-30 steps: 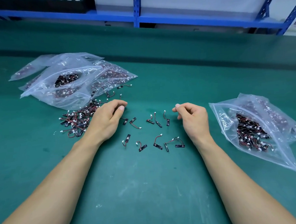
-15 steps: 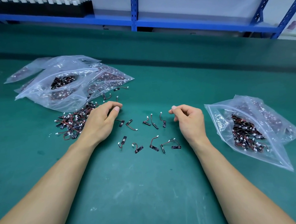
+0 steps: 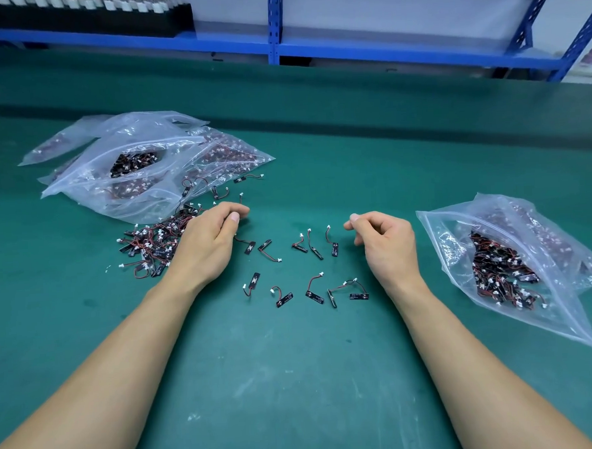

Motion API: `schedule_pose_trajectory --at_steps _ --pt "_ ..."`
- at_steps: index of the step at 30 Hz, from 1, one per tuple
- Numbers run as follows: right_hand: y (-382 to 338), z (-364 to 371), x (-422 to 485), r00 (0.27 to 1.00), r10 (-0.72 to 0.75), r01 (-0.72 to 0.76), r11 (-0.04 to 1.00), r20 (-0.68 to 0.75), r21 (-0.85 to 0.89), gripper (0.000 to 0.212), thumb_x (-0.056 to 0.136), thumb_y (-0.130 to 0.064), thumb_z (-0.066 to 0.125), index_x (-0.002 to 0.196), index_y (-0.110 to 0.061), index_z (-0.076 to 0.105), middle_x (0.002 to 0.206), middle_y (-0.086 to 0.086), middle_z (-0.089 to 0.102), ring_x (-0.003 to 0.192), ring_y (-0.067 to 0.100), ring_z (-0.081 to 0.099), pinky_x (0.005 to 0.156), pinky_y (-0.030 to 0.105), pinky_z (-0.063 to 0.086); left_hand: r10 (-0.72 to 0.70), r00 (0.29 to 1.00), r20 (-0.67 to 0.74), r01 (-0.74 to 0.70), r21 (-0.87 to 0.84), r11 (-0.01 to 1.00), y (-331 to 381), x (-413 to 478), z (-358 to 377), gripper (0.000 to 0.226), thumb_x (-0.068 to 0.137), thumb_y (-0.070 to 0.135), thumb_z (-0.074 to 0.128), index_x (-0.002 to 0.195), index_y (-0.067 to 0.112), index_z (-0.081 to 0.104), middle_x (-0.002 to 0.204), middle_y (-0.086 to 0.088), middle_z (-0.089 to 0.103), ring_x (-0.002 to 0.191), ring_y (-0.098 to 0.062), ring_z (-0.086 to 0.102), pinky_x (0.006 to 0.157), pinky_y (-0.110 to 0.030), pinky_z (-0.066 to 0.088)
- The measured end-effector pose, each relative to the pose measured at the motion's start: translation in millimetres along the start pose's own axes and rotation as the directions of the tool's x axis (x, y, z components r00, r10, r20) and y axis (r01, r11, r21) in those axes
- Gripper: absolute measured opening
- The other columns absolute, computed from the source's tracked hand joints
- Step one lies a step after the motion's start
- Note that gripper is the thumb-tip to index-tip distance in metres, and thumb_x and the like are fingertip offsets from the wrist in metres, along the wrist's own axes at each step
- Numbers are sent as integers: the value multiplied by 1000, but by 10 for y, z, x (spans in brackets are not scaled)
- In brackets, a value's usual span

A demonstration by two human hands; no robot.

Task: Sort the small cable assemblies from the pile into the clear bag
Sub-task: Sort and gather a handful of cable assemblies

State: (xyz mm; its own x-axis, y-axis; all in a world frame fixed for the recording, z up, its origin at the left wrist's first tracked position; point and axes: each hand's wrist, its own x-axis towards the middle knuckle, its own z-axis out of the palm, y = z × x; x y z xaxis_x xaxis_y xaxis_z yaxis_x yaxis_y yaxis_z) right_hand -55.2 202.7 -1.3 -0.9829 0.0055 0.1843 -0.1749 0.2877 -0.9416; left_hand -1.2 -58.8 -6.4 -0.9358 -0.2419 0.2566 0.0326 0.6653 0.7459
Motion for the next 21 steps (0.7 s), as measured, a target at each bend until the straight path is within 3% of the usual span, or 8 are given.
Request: schedule_pose_trajectory --at_steps 6,11,16,21 --pt "-6 0 7 1000 4 -4 1000 -6 0 27 94 -24 65 69 -22 74 51 -12 54 53 4 45 53 12 34 -13 1000 -15 13 -7 1000 -3 7 6 28 101 10 47 116 20 68 112 11 69 109 -8 59 94 -22 38" --pt "4 -8 4 1000 11 -11 1000 -5 3 27 94 -24 65 68 -23 73 51 -11 55 51 2 45 52 11 33 -7 999 51 4 61 998 -8 18 1 46 85 -8 53 119 20 67 118 7 66 116 -13 57 103 -24 37" --pt "-1 -3 10 1000 9 -9 1000 -8 6 28 94 -24 65 67 -23 73 52 -10 56 52 2 46 53 12 34 38 998 55 -43 80 996 -6 15 20 29 92 8 60 113 25 69 110 10 65 107 -12 52 92 -25 35" --pt "7 -16 9 1000 5 -5 1000 -7 -30 24 91 -25 68 67 -21 72 52 -12 53 53 5 44 54 14 35 86 991 99 -97 119 988 -18 17 21 26 88 14 68 110 27 69 116 12 65 110 -15 51 98 -32 38"
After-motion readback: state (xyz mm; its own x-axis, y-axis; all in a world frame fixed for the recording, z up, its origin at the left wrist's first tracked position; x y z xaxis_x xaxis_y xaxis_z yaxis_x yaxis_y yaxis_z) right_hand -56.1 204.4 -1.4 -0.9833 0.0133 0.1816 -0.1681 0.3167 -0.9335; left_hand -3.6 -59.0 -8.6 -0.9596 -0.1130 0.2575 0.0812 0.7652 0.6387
